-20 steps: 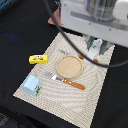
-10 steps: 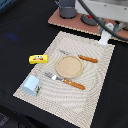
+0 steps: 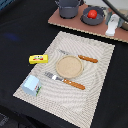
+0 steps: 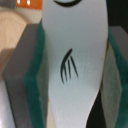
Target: Interact with the objects in diverse but meaningful ways.
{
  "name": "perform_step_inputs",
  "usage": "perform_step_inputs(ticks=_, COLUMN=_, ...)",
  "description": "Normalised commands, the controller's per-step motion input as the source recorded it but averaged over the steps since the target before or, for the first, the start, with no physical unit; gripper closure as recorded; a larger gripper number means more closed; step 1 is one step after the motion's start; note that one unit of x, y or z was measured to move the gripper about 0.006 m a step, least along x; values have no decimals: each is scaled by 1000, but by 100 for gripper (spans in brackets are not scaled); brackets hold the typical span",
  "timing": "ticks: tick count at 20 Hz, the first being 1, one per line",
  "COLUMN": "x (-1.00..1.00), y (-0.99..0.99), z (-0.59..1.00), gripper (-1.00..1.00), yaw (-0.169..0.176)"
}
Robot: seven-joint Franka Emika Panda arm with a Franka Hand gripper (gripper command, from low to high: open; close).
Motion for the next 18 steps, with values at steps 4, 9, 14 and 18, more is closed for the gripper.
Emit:
perform_step_inputs(ticks=4, x=-246, y=789, z=-54, gripper=100, yaw=0)
perform_step_inputs(ticks=9, x=-246, y=714, z=-55, gripper=100, yaw=-56)
perform_step_inputs(ticks=14, x=-166, y=627, z=-58, gripper=100, yaw=-156)
perform_step_inputs(ticks=18, x=-170, y=556, z=-44, gripper=100, yaw=-198)
